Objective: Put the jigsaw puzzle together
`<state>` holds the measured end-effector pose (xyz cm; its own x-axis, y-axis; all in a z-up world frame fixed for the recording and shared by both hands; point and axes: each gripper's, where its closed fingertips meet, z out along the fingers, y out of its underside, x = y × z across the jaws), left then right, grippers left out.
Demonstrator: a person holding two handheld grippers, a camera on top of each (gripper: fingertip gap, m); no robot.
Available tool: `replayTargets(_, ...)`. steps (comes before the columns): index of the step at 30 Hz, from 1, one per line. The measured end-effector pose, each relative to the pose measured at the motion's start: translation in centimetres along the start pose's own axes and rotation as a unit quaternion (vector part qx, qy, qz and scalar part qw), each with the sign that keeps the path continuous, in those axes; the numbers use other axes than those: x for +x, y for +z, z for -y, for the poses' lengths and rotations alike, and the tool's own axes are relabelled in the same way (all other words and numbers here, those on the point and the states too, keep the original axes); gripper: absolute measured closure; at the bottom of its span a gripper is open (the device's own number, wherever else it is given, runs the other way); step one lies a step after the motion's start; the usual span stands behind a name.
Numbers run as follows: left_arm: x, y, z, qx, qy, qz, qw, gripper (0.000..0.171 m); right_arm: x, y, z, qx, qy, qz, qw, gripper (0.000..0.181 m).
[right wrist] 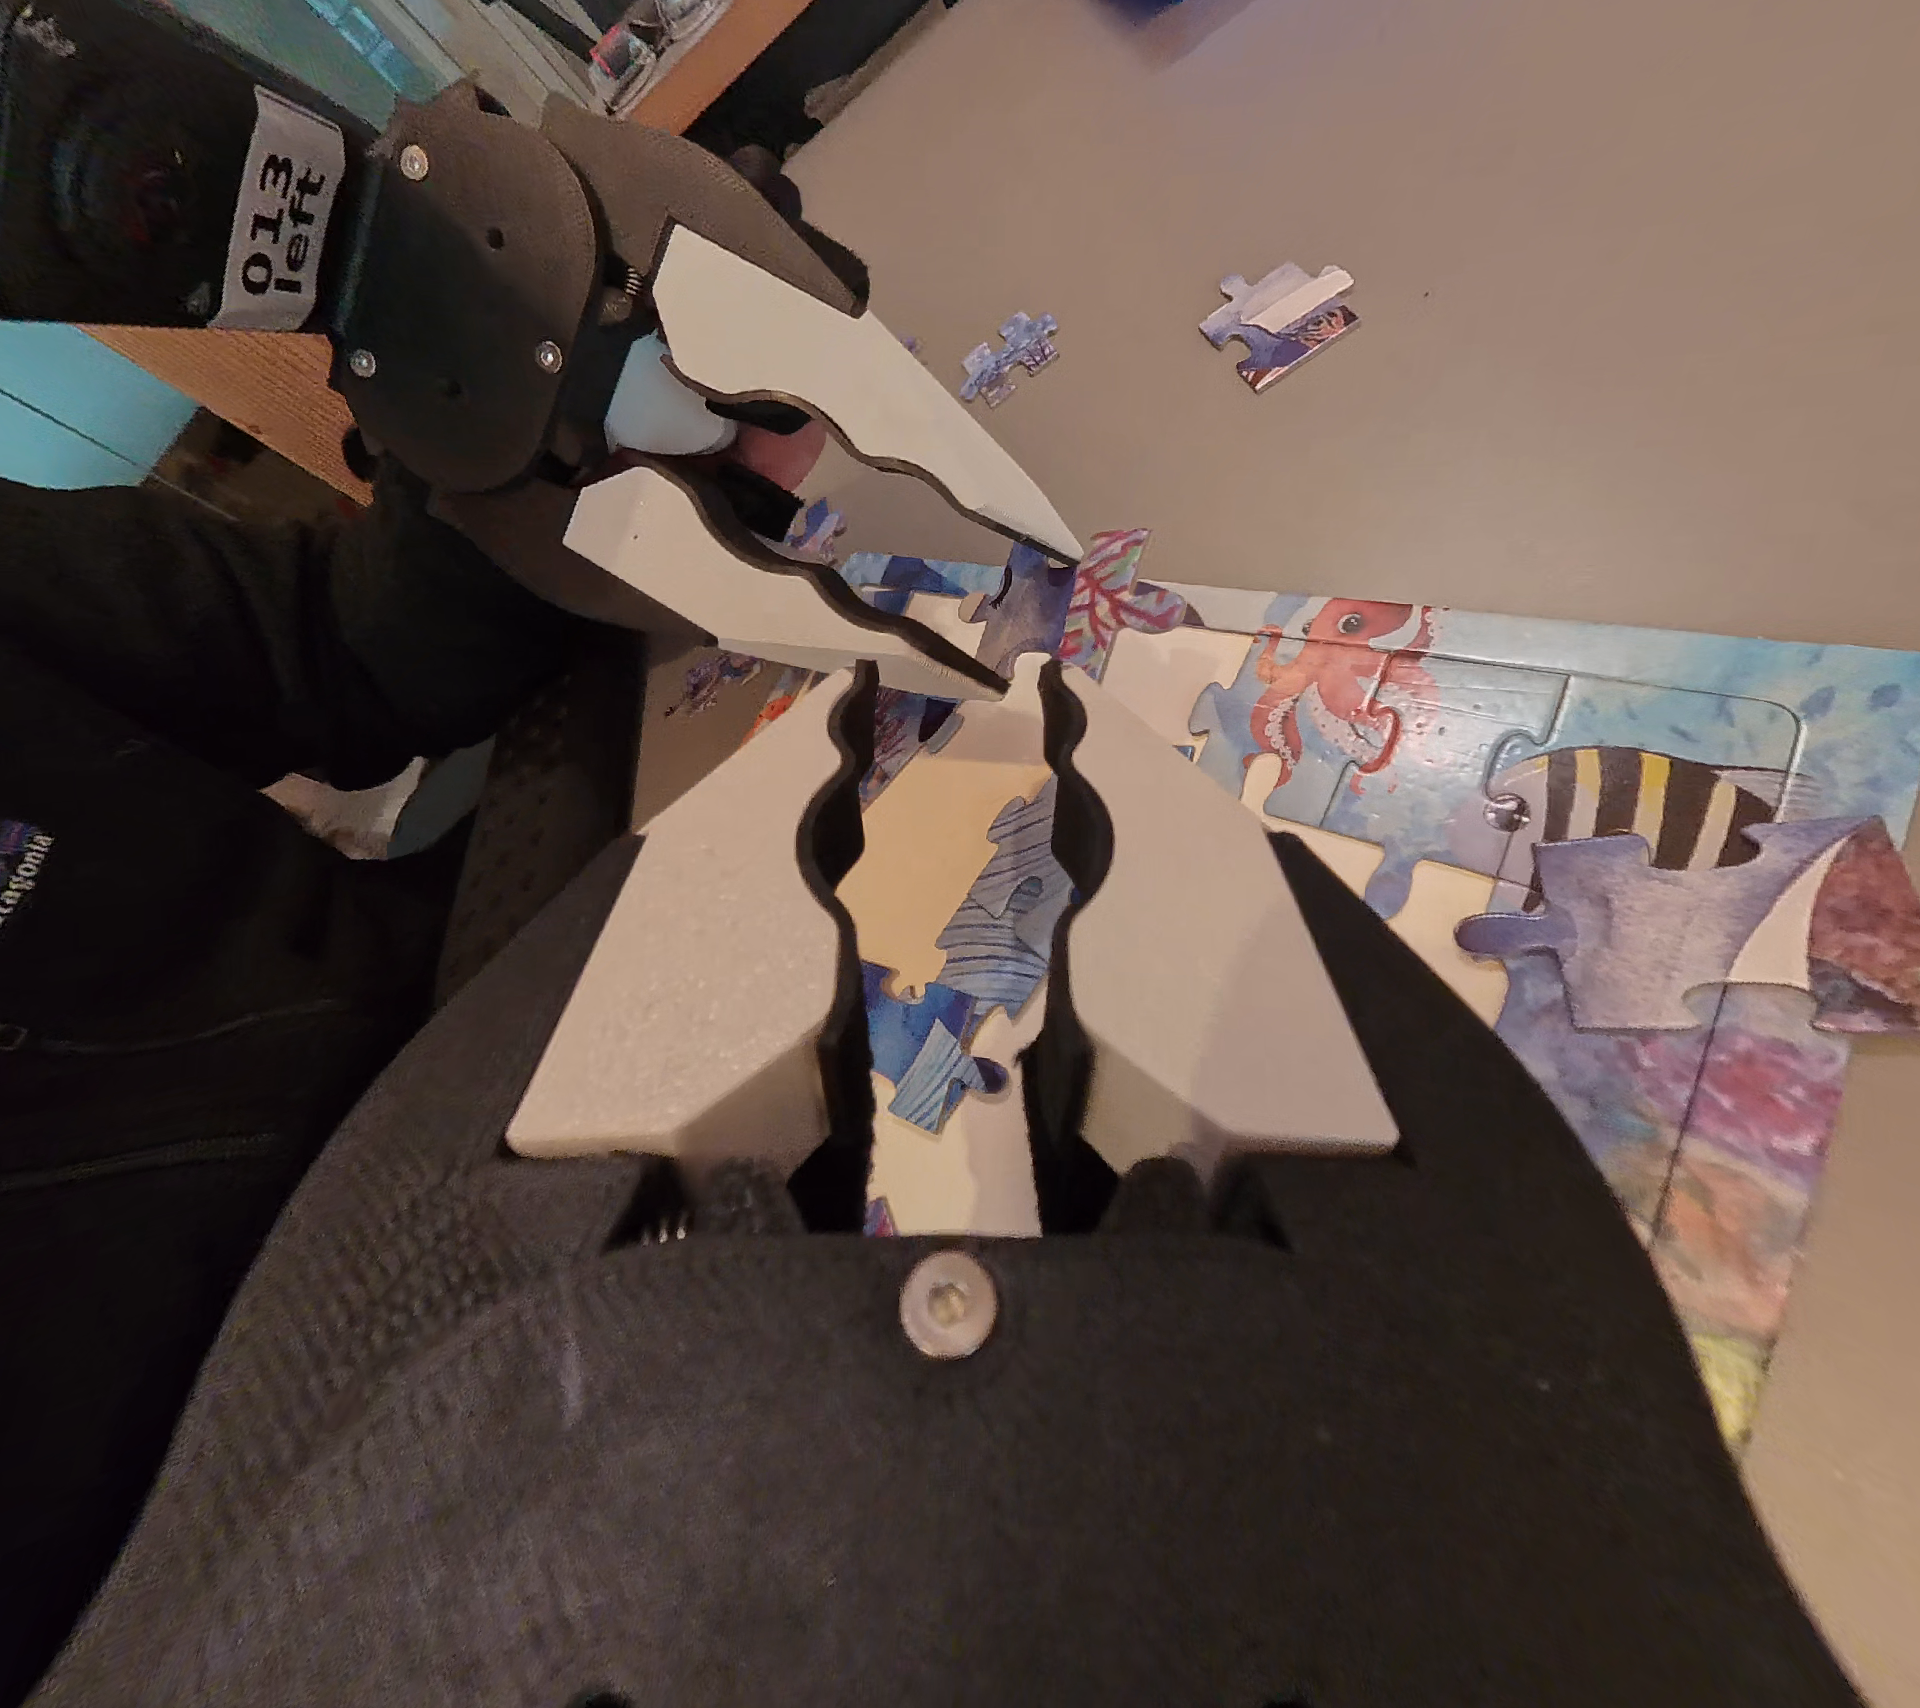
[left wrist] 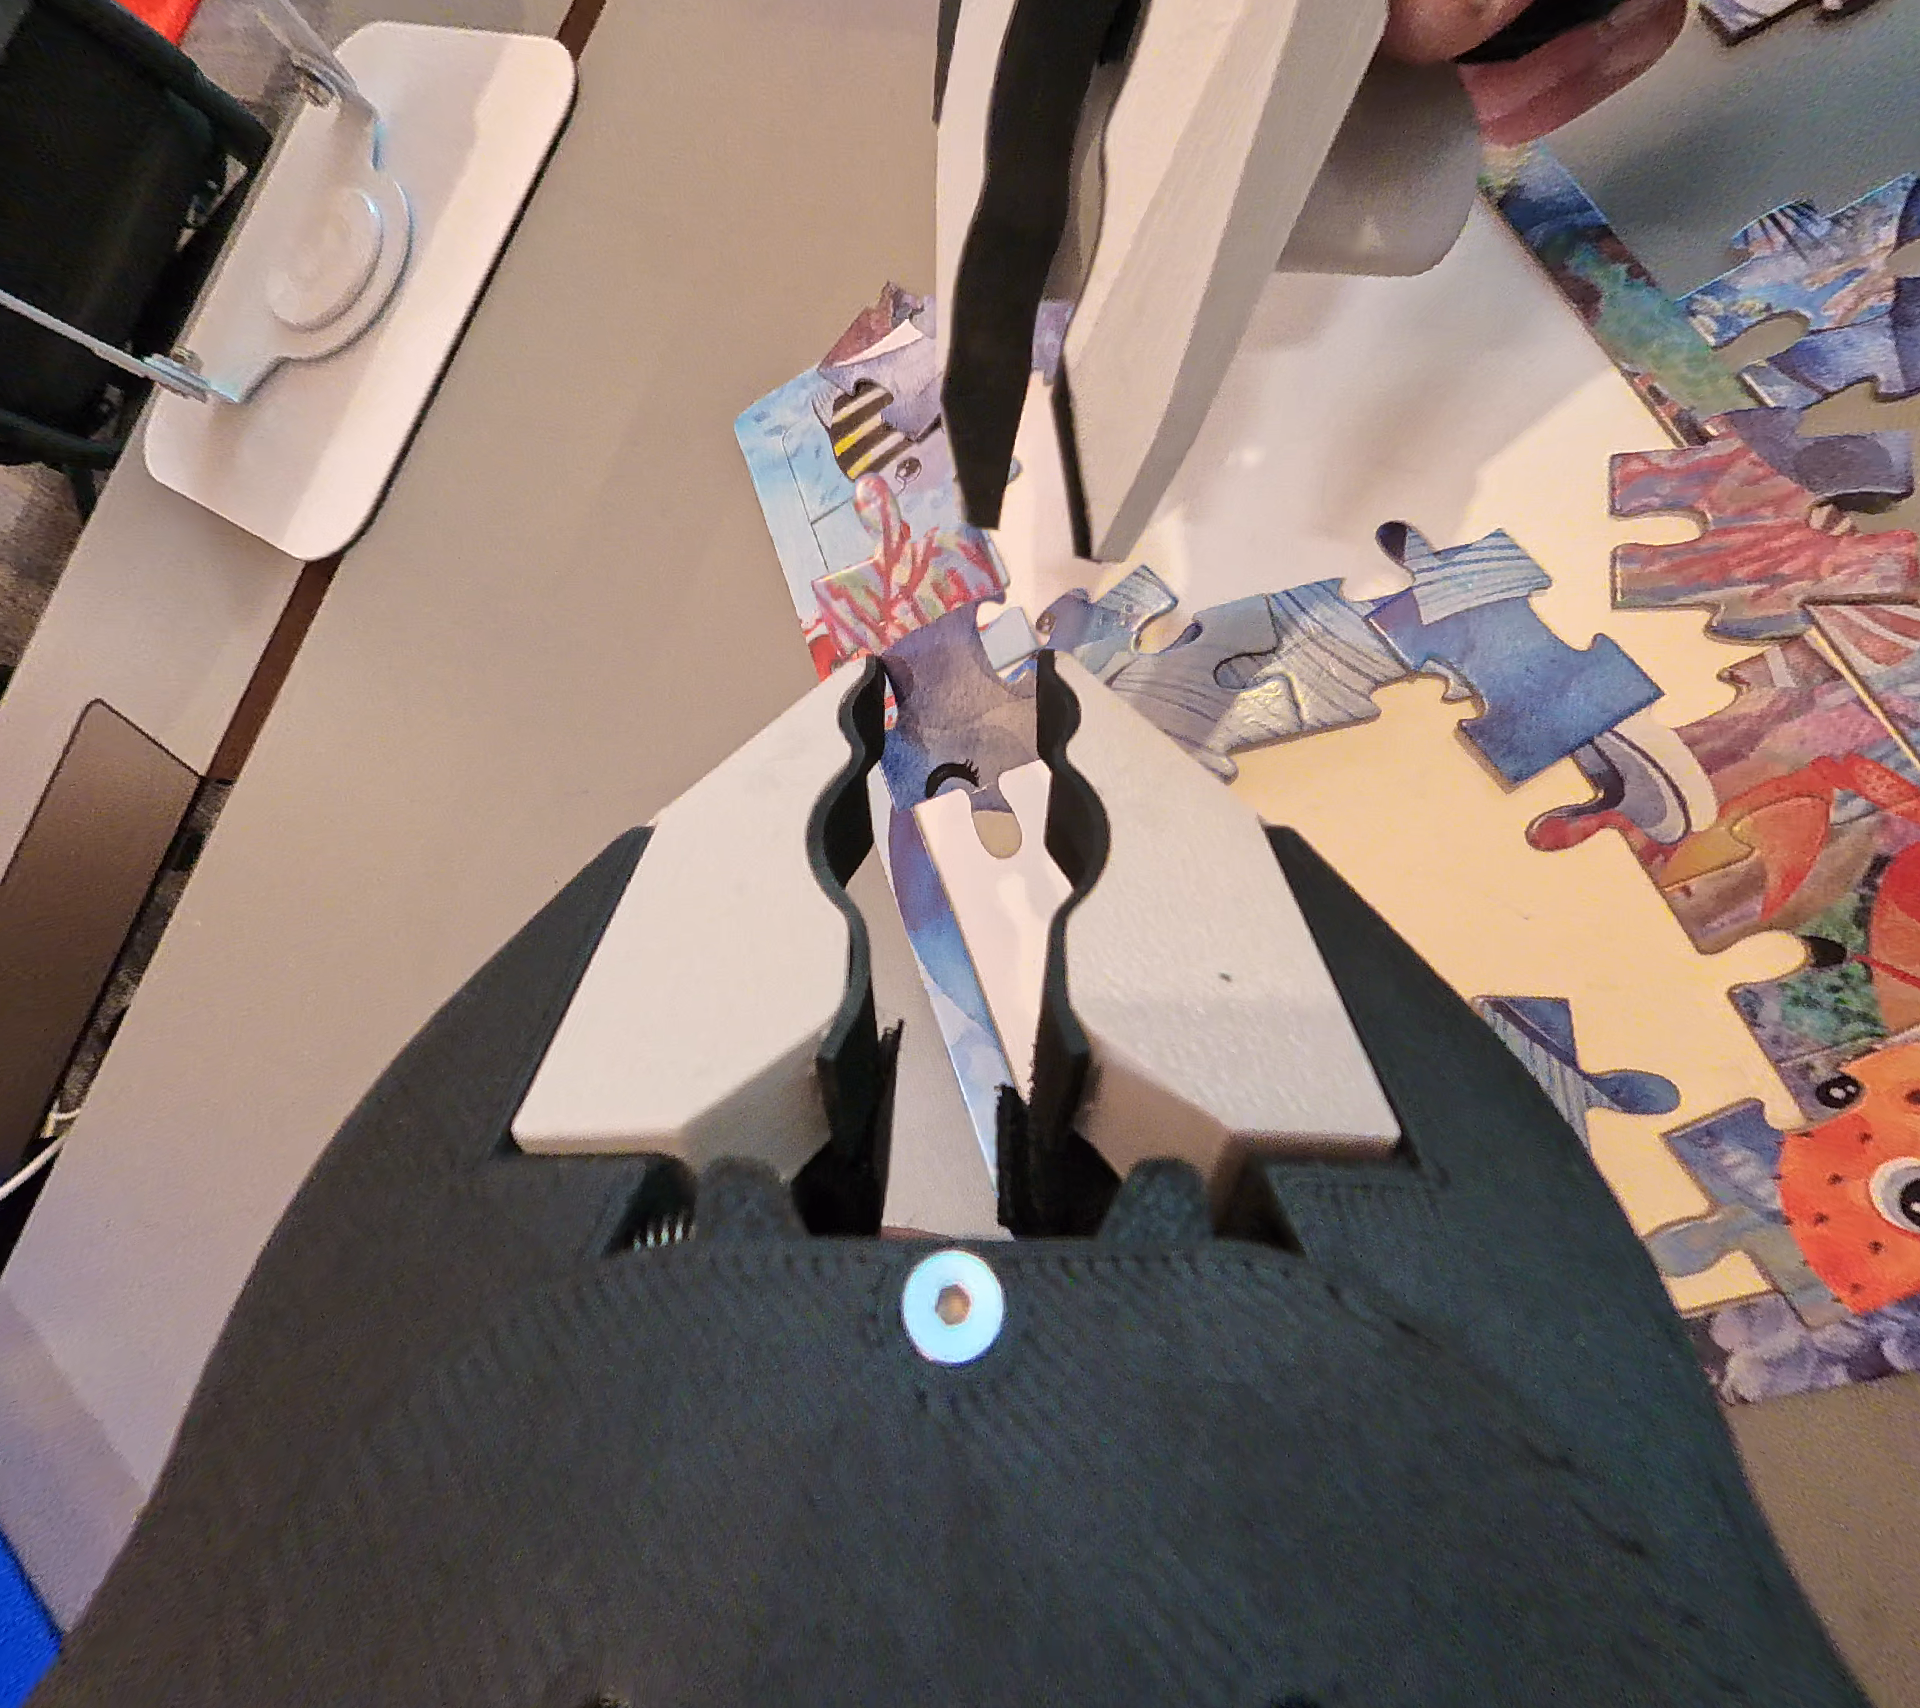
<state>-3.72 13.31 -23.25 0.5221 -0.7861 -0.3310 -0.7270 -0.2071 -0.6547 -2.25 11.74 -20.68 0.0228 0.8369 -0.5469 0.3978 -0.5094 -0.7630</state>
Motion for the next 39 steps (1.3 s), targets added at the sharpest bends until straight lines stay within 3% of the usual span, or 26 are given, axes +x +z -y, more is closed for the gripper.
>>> replayTargets(12,1.0,-0.3,1.0,0.011,0.019,0.001,1.000,0.145,-0.9,-0.1,0.4,0.009,-0.009,0.020,1.000,0.165)
replayTargets(23,1.1,-0.5,1.3,0.017,0.024,0.005,1.000,0.144,0.5,-0.5,0.8,0.023,0.001,-0.013,1.000,0.154)
replayTargets(37,0.8,-1.2,2.1,0.037,0.024,0.013,0.999,0.145,0.6,-0.6,1.0,0.039,0.026,0.000,0.999,0.147)
replayTargets(38,0.7,-1.4,2.2,0.040,0.026,0.017,0.999,0.166,0.5,-0.5,1.0,0.039,0.031,0.007,0.999,0.146)
replayTargets(39,0.5,-1.6,2.6,0.052,0.027,0.024,0.998,0.170,0.4,-0.5,1.1,0.042,0.034,0.010,0.999,0.145)
